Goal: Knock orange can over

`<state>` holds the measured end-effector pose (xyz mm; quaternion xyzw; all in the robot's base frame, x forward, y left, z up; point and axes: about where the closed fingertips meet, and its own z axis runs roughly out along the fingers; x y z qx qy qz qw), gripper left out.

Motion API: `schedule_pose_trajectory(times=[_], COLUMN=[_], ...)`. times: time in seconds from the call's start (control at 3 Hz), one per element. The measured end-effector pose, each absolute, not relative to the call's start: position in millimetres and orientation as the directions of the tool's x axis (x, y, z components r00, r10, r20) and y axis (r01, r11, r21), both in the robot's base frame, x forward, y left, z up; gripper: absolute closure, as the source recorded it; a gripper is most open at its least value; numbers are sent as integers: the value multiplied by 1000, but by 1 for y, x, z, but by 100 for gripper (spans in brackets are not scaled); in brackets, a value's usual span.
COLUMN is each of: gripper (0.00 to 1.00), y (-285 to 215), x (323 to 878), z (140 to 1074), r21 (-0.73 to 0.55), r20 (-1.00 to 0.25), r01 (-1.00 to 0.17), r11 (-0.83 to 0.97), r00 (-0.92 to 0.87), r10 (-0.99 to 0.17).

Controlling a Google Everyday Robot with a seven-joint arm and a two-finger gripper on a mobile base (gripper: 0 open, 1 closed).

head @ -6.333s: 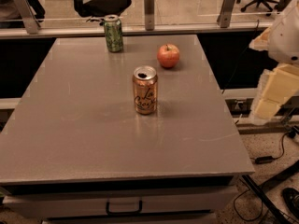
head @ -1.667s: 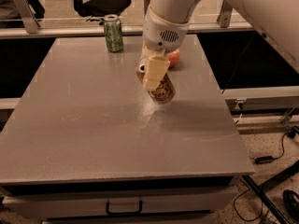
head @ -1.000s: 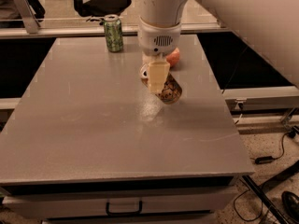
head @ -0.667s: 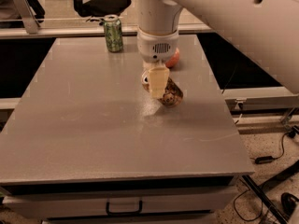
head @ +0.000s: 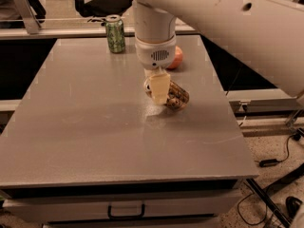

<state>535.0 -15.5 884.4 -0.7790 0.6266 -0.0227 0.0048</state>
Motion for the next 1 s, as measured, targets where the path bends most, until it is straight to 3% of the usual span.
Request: schedule_pose_trajectory(times=[0.67,1.0], gripper=[0,0], y=[-5,-5], x=[547,547], z=[886,886], r21=[-96,-96], r20=[-6,-6], r01=[-973,-973], r11=[-212,-212], r00=[214,214], r10=[-977,-977])
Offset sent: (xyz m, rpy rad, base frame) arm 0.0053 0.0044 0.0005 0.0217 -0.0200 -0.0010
